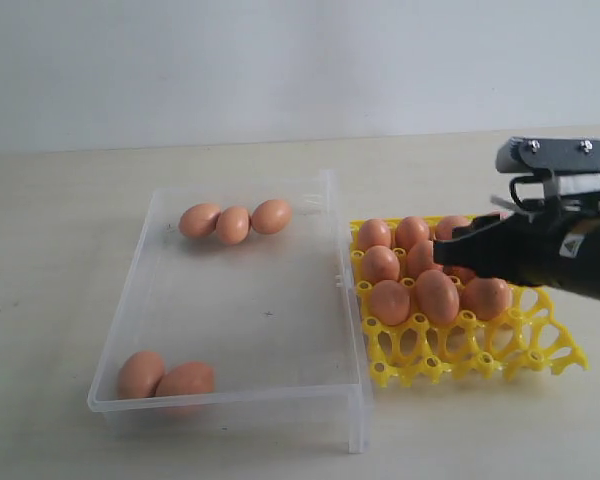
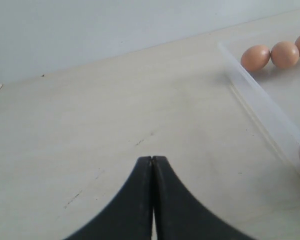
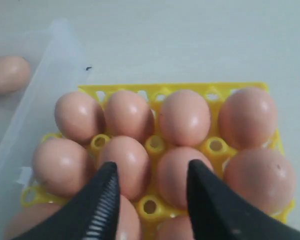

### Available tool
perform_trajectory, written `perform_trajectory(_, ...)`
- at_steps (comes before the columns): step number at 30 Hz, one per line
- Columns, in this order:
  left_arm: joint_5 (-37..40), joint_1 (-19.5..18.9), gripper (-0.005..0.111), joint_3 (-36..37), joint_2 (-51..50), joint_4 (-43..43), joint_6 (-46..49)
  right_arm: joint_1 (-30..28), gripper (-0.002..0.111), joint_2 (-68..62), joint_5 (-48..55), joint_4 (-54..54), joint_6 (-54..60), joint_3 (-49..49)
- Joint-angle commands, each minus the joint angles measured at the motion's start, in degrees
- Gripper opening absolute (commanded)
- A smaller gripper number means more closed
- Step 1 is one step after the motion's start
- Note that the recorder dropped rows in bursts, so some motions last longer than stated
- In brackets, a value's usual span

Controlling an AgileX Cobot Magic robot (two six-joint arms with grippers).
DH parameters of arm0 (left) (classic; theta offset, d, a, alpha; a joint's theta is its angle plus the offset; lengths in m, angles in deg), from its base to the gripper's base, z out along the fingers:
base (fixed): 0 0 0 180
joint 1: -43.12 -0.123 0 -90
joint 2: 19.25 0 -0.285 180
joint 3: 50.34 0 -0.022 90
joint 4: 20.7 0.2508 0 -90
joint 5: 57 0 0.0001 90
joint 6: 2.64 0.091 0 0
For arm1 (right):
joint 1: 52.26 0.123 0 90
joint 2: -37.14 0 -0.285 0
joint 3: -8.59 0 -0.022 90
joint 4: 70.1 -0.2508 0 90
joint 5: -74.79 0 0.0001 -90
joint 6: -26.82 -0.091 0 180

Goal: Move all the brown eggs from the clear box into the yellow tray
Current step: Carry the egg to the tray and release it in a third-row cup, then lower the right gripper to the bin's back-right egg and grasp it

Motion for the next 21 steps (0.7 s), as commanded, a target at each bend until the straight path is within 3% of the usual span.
perform_trajectory(1, -0.43, 0.04, 0.000, -0.20, 0.32, -0.08, 0.09, 2.56, 0.003, 2.99, 19.57, 6.52, -0.04, 12.28)
perform_trajectory(7, -0.43, 0.04, 0.000, -0.20, 0.32, -0.08, 0.09, 8.50, 0.000, -1.50, 30.94, 2.15, -0.02, 29.74)
perform_trajectory(12, -0.43, 0.04, 0.000, -0.20, 0.32, -0.08, 0.09, 10.30, 0.000, -11.73, 34.34, -15.16, -9.00, 42.85)
perform_trajectory(15, -0.43, 0.04, 0.000, -0.20, 0.32, -0.08, 0.09, 10.46, 0.000, -18.28, 34.19, -18.20, -17.26, 48.29)
perform_trajectory(18, -0.43, 0.04, 0.000, -0.20, 0.32, -0.08, 0.09, 11.31, 0.010, -23.91, 34.31, -17.95, -23.44, 52.51)
perform_trajectory(21, -0.43, 0.04, 0.000, -0.20, 0.32, -0.08, 0.09, 12.17, 0.034, -28.07, 34.20, -17.68, -27.74, 55.73)
